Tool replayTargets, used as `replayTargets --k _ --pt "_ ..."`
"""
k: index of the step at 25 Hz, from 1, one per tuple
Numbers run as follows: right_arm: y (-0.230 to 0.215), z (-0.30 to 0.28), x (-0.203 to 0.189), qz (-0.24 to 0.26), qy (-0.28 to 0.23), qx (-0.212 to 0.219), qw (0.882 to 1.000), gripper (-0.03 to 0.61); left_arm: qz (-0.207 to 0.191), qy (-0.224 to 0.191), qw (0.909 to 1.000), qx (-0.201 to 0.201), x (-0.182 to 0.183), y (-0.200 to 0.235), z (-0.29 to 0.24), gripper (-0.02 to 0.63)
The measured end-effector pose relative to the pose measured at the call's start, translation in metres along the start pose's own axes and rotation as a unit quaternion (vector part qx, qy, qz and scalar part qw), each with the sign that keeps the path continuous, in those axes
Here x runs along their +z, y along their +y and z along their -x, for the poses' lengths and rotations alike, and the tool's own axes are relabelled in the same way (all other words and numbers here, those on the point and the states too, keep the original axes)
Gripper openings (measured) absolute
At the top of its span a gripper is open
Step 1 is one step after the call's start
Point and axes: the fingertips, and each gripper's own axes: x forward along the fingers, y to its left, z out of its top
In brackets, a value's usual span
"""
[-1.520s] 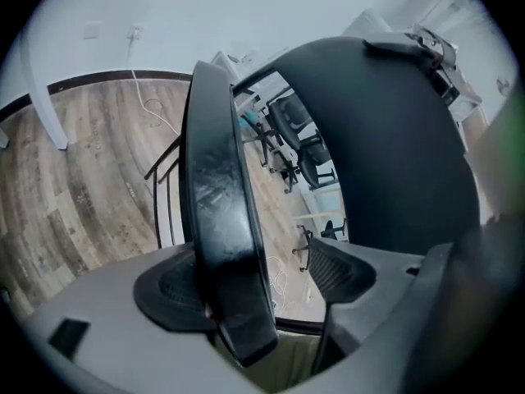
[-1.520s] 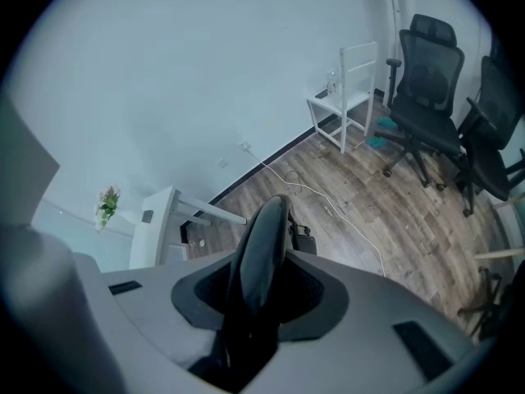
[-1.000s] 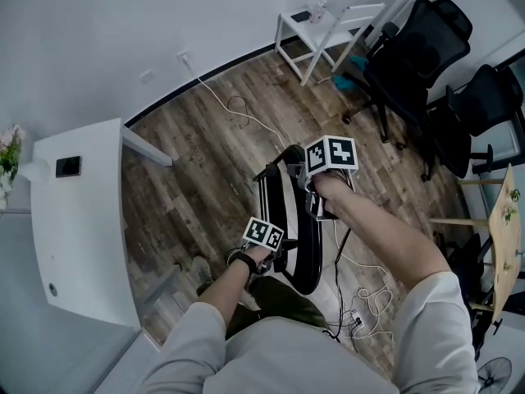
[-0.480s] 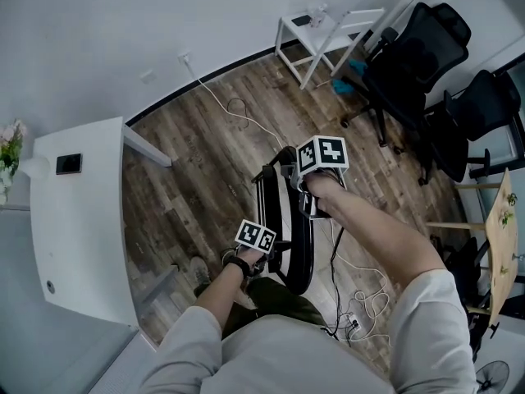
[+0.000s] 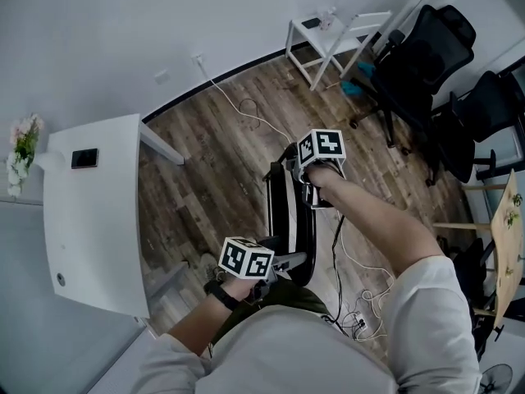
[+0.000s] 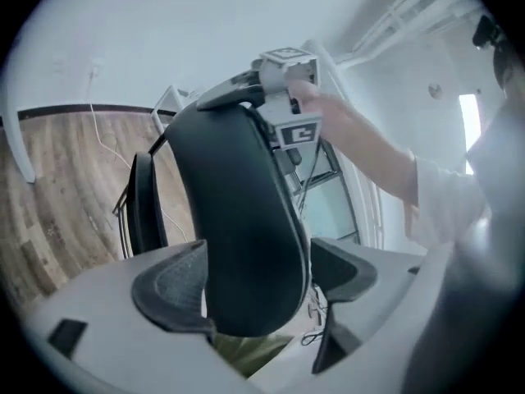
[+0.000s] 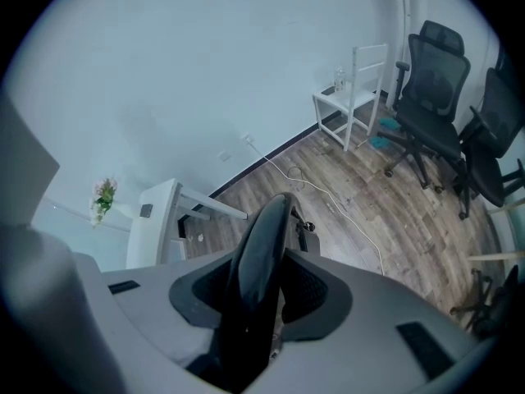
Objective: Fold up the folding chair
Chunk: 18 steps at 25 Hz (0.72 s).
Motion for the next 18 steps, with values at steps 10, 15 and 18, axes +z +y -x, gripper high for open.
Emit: replayTargets --k 10,15,18 --pt "0.048 -0.022 -0.001 0.025 0.009 -0.016 1.000 0.161 -0.106 0.023 0.9670 0.231 -0.010 0.015 -0.021 0.383" --pt "0.075 -0.037 -0.001 0.039 0.014 -0.034 0.999 0.150 -0.093 0.009 0.9601 0.263 -0.010 0.037 0.004 0.316" --pt "0.096 -0.048 -0.003 0.045 0.014 -0.049 0.998 0.143 -0.076 0.003 0.9608 0.267 -0.014 0.049 0.028 0.281"
